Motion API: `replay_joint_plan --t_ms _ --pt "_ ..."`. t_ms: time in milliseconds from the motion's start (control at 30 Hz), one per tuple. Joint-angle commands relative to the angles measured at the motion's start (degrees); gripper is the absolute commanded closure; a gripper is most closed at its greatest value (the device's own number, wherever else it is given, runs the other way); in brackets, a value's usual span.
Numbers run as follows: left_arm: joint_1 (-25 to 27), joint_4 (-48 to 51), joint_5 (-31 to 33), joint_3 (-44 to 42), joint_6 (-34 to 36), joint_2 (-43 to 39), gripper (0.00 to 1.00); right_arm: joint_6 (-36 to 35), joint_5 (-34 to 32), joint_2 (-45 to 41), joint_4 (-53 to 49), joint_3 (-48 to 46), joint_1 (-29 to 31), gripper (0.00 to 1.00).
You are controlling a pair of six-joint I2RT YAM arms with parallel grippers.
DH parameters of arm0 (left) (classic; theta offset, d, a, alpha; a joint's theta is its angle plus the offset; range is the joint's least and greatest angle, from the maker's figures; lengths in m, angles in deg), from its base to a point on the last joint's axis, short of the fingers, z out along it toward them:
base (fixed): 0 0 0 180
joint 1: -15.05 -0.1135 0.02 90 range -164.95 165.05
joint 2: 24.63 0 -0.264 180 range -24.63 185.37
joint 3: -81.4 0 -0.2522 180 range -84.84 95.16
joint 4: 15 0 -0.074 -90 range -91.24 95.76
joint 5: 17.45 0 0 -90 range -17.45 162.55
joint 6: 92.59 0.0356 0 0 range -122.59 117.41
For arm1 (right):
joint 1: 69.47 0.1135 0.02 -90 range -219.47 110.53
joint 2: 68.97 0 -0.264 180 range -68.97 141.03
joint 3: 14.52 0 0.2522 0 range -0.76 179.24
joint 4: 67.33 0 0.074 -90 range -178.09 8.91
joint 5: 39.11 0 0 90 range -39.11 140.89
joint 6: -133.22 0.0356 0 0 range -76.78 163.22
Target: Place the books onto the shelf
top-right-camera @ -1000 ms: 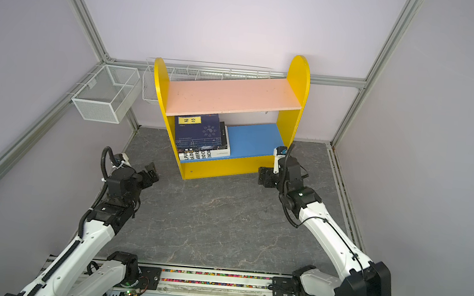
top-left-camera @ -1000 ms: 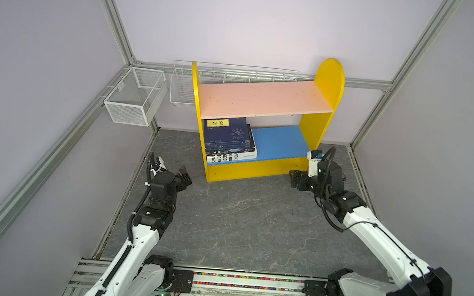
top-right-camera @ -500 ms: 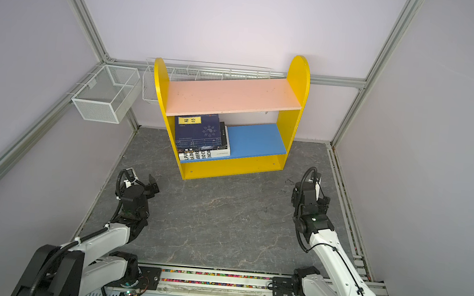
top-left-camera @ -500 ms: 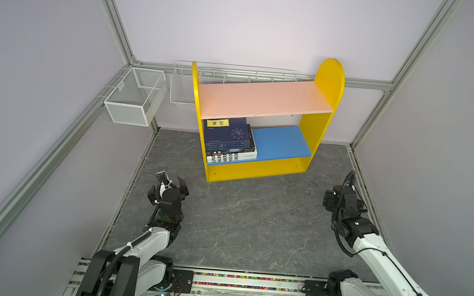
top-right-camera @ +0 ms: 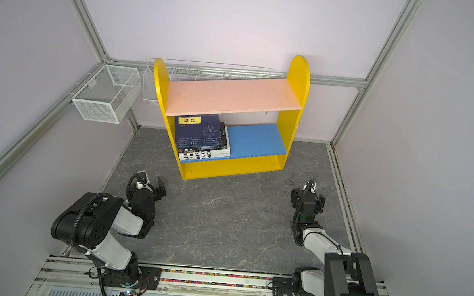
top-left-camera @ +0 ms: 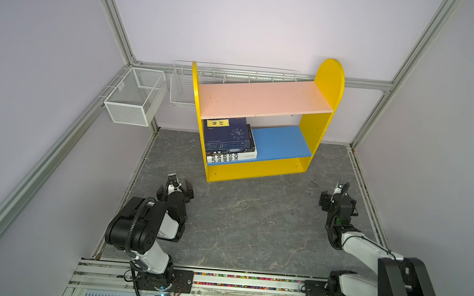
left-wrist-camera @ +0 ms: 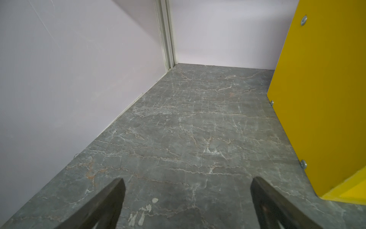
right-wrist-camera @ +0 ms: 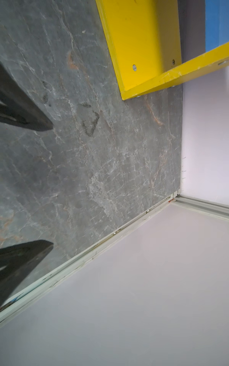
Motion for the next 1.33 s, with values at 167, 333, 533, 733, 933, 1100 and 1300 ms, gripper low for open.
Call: replay_joint_plan --t_ms 167,333,533,733,933,1100,1300 --pt "-0.69 9.57 0.86 8.42 0.26 -2.09 0.0 -4.03 5.78 15.64 32.3 -4.52 -0.54 0.11" --pt "-5.03 16.73 -3.93 11.01 -3.8 -3.22 0.02 -0.79 15.22 13.17 15.59 1.85 -5.06 0.11" --pt "-5.63 15.74 -4.87 10.6 -3.9 -3.02 0.01 -0.77 15.21 13.07 15.1 2.13 -5.06 0.11" --pt "-5.22 15.43 -4.71 10.52 -3.33 -3.02 0.01 -1.28 14.7 12.97 15.25 2.04 -4.62 0.11" --pt "-4.97 15.51 -4.51 10.66 -3.11 -2.91 0.01 -1.28 14.75 12.98 15.26 2.04 -4.59 0.11" --pt "-4.92 15.51 -4.56 10.65 -3.12 -2.93 0.01 -1.27 14.74 13.08 15.21 2.13 -4.64 0.11" --pt "-4.92 15.68 -4.61 10.75 -3.11 -2.93 0.01 -1.24 14.97 13.12 14.9 2.31 -4.74 0.11"
